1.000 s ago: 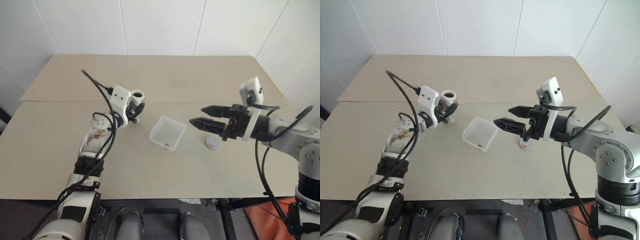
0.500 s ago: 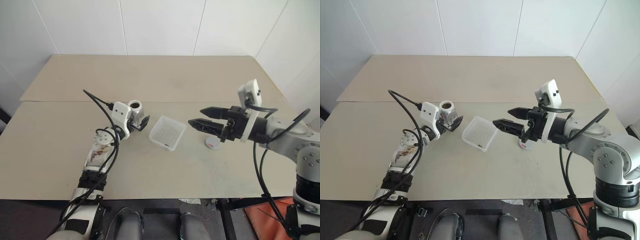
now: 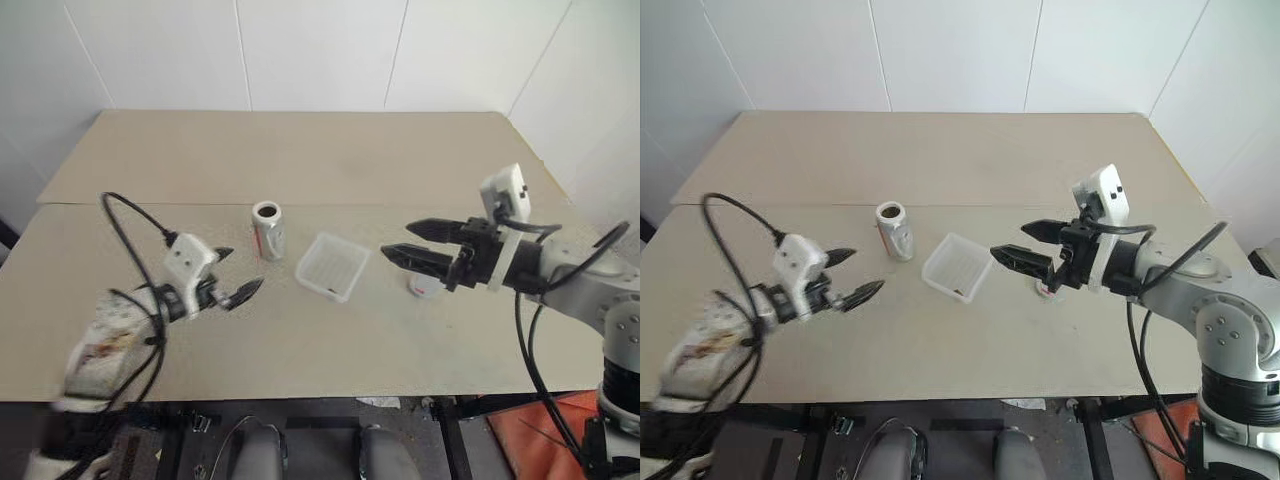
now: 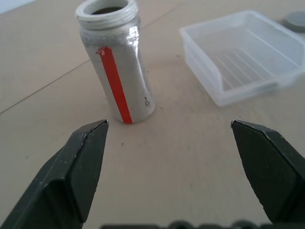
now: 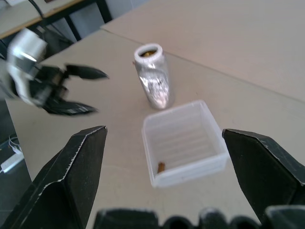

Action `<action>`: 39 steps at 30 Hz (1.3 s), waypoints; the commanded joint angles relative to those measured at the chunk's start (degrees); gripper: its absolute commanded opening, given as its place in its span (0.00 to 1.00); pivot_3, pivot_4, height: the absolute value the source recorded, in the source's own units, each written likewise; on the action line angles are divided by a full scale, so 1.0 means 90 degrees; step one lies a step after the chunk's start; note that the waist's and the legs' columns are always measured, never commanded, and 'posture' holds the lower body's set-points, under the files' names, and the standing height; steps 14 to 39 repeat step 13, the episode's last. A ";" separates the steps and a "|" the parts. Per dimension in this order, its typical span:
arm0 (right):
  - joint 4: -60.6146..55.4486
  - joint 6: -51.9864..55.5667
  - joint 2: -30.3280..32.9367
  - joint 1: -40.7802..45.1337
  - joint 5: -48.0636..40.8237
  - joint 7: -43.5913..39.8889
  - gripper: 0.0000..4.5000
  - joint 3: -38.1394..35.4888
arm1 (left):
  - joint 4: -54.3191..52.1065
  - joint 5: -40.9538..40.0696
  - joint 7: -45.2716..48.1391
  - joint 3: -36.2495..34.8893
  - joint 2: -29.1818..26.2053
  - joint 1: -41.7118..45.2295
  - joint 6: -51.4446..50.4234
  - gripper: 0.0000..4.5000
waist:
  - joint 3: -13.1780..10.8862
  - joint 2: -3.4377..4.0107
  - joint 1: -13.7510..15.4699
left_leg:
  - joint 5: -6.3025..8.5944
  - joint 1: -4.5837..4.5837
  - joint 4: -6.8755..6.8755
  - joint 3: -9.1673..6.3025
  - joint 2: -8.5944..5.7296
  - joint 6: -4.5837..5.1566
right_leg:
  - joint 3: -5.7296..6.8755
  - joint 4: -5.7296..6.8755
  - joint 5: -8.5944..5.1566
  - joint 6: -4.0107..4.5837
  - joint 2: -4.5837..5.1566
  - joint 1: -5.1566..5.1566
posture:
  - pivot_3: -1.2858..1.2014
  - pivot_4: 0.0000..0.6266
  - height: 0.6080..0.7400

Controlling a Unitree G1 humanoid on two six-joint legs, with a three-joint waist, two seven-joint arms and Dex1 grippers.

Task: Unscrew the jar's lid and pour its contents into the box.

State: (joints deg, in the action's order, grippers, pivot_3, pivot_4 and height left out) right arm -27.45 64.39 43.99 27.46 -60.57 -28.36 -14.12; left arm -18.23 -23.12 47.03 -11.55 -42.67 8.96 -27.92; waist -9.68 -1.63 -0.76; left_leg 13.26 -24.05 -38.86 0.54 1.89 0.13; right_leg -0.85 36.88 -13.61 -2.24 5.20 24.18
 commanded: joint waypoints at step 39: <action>-0.0256 -0.0896 0.0567 -0.0626 0.0474 -0.1013 1.00 -0.0208 | 0.0462 -0.1458 0.1687 -0.2049 -0.0902 -0.0044 0.0741 1.00 | 0.0009 0.0012 0.0012 | 0.0001 0.0028 0.0009 0.0009 0.0002 0.0001 | -0.0003 -0.0008 -0.0004 0.0004 0.0000 -0.0023 | 0.52 0.24 1.00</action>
